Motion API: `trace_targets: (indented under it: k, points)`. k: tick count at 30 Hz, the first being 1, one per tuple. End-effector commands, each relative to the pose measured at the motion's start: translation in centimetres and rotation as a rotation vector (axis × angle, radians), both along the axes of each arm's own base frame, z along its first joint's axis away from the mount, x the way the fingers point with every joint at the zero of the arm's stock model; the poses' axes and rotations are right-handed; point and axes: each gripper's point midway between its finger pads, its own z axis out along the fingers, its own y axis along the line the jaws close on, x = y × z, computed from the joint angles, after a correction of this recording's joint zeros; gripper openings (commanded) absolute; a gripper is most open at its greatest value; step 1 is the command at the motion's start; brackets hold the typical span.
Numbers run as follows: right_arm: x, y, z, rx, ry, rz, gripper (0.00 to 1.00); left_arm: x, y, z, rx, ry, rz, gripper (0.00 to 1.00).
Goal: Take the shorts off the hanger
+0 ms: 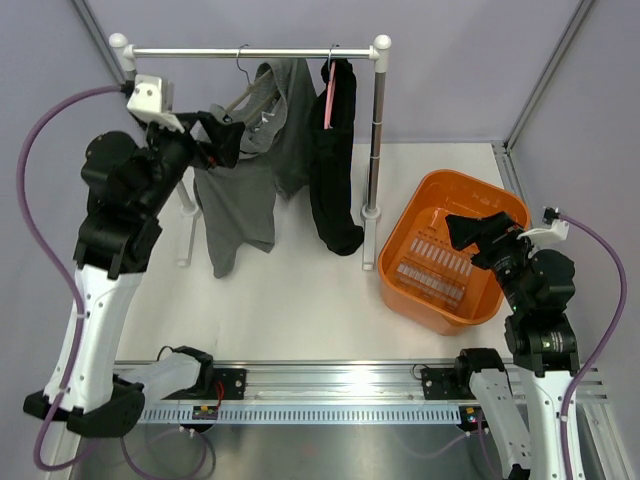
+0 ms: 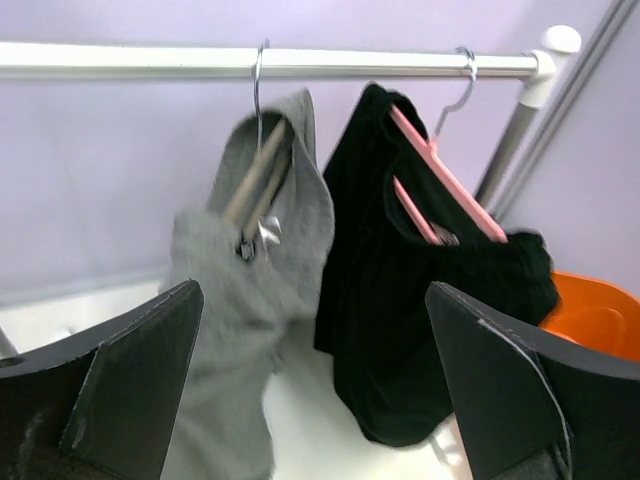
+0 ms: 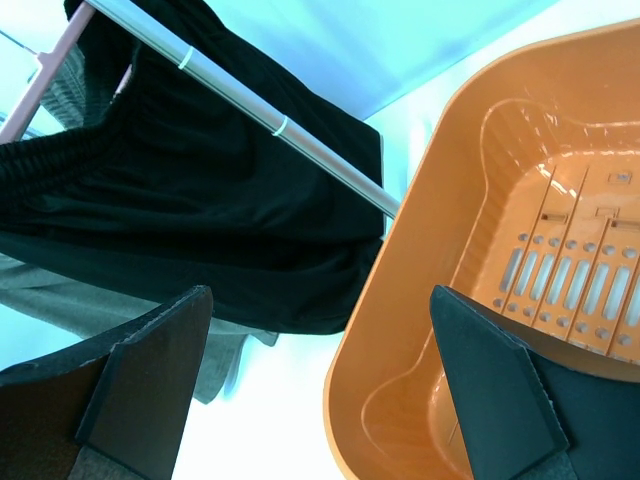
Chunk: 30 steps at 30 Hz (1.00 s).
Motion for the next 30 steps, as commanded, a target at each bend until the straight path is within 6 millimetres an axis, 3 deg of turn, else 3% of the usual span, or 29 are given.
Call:
trace_targets:
  k: [1, 2, 3, 7, 8, 9, 12, 13, 19, 30]
  points:
    - [0.3, 0.3, 3.3, -0.04, -0.078, 0.031, 0.99, 1.9, -0.1, 4.9, 0.083, -0.175, 0.015, 0.97]
    - [0.3, 0.4, 3.7, -0.043, -0.08, 0.033, 1.0, 3.9, -0.8, 3.9, 0.113, -0.141, 0.009, 0.95]
    - [0.6, 0.4, 3.6, -0.046, -0.067, 0.035, 0.99, 4.1, -0.7, 5.3, 0.139, -0.178, 0.013, 0.94]
    - [0.8, 0.6, 4.1, -0.057, -0.069, 0.053, 1.0, 7.7, -1.1, 5.4, 0.22, -0.145, 0.045, 0.91]
    - [1.0, 0.7, 4.2, -0.057, -0.068, 0.055, 0.99, 10.0, -1.7, 3.8, 0.259, -0.096, 0.041, 0.9]
    - [1.1, 0.7, 4.2, -0.06, -0.065, 0.055, 0.99, 9.7, -1.5, 6.1, 0.254, -0.135, 0.048, 0.89]
    - [1.1, 0.7, 4.4, -0.072, -0.062, 0.058, 0.99, 11.9, -2.1, 3.9, 0.312, -0.056, 0.036, 0.87]
    - [1.1, 0.6, 4.4, -0.082, -0.061, 0.058, 0.99, 11.8, -2.3, 4.6, 0.312, -0.072, 0.03, 0.86]
    - [1.4, 0.6, 4.3, -0.104, -0.054, 0.06, 1.0, 11.9, -3.4, 2.7, 0.322, -0.022, -0.038, 0.72]
    - [2.1, 0.9, 3.6, -0.098, -0.042, 0.077, 1.0, 14.2, -4.7, -1.2, 0.408, 0.044, -0.105, 0.71]
